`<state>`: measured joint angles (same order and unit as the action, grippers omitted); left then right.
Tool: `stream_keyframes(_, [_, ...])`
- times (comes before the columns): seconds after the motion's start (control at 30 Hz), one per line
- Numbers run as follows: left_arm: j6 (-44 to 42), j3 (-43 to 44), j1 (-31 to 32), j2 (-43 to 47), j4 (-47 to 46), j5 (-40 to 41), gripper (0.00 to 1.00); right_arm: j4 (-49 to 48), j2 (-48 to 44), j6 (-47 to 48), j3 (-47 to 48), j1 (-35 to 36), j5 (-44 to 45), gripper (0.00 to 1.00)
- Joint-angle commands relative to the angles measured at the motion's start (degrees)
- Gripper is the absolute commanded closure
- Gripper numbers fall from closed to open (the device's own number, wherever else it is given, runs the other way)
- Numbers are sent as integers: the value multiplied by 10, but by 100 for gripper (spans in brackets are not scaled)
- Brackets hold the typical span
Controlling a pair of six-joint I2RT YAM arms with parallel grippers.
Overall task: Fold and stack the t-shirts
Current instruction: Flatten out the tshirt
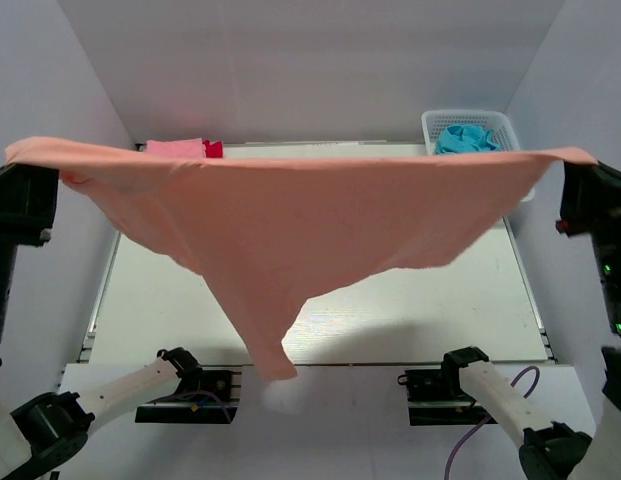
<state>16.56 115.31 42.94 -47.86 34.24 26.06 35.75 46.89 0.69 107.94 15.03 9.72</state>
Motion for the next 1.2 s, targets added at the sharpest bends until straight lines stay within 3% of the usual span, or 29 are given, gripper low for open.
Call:
stream_keyframes(0.0, [26, -1, -4, 23, -14, -67, 100, -11, -31, 13, 3, -2, 11, 100])
stream_keyframes(0.43, [73, -31, -9, 45, 13, -103, 100, 23, -112, -59, -77, -2, 31, 100])
stream_keyframes(0.7, [38, -139, -9, -16, -9, 57, 100, 3, -101, -106, -229, -2, 83, 100])
stream_keyframes(0.8, [26, -194, 0, -53, -54, 142, 100, -57, -78, -134, -343, -3, 111, 100])
stream_keyframes(0.9, [19, -218, 0, -100, -71, 259, 100, -83, -10, -156, -381, -4, 116, 100])
stream_keyframes(1.17, [-28, -333, -38, -193, -201, 273, 100, -156, 124, -164, -407, -6, 116, 100])
